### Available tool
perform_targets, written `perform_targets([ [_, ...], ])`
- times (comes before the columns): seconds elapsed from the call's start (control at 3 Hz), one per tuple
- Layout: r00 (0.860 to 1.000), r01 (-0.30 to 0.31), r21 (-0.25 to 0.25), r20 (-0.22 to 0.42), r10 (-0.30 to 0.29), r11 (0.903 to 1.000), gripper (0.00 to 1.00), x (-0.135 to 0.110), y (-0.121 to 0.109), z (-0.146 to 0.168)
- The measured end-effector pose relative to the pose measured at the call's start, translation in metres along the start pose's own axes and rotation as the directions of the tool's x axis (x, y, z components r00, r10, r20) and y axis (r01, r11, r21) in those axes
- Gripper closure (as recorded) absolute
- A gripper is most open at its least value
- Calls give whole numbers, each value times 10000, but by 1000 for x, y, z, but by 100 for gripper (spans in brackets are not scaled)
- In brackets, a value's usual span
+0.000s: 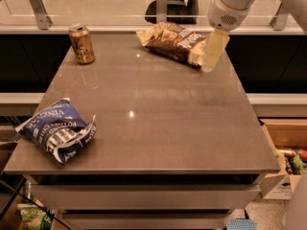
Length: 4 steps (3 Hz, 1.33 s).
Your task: Move brown chip bag near blue chip bag
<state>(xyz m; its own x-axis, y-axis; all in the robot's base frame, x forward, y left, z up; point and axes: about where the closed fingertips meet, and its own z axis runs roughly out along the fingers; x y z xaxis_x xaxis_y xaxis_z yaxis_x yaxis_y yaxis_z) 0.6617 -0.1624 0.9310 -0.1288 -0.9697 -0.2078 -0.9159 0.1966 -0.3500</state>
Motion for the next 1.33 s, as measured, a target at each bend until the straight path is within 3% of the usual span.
perform_targets([
  [1.33, 9990, 54, 9, 451, -54, 10000, 0, -24, -50, 94],
])
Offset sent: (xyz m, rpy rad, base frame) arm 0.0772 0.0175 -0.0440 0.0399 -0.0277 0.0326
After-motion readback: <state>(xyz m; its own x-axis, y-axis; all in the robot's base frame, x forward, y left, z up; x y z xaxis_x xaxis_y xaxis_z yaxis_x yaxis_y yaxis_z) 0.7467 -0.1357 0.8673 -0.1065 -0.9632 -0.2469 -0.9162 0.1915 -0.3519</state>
